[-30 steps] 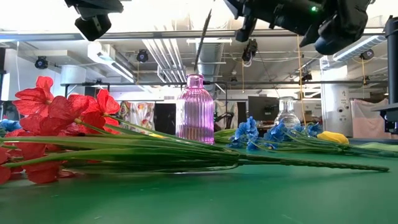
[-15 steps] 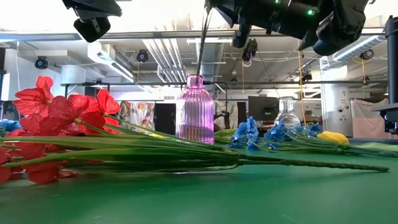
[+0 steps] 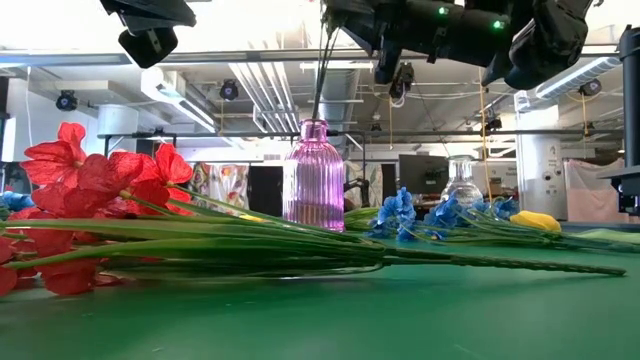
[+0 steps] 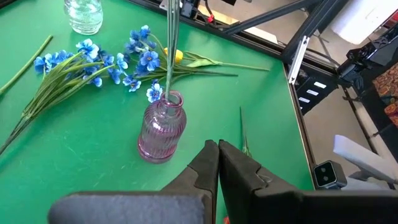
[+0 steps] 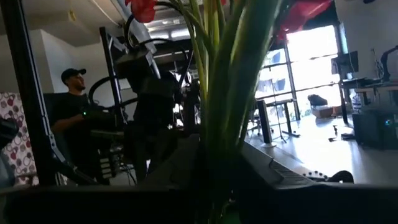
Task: Sort flowers into vase by color
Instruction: Put the top right red flowers into the purple vase, then put the bottom left blue flowers into the transparent vase
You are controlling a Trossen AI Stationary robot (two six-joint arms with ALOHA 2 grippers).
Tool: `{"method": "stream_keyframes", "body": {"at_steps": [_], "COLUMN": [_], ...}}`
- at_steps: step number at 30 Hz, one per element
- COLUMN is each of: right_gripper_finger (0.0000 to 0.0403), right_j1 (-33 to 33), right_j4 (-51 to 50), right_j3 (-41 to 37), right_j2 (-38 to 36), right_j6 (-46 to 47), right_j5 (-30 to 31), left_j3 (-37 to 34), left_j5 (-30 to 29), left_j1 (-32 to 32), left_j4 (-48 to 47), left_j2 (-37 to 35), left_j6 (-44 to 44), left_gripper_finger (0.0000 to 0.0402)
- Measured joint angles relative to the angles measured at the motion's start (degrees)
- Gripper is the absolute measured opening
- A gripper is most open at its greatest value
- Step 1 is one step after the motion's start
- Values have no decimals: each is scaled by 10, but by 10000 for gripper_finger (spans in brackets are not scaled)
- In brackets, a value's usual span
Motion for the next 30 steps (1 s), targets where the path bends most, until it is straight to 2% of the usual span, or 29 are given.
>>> {"method": "stream_keyframes", "body": {"at_steps": [10,17,22,30], "right_gripper_finger": [137,192,229,283], "right_j1": [0,0,0,2], "right_j4": [-85,-157,-243,-434], "right_j3": [3,3,3,4], "right_j2": [-1,-16,-52,-150], "right_j6": [0,30,37,79], "right_j5": [0,-1,-9,-13], "left_j3": [0,0,0,0], "left_j5": [0,1,0,1], "left_j1": [0,0,-6,-63], "left_j4": [0,-28,-83,-120], "left_j2": [0,0,1,1], "left_j6": [-11,-66,-147,-288], "left_gripper_finger": [0,0,0,0]}}
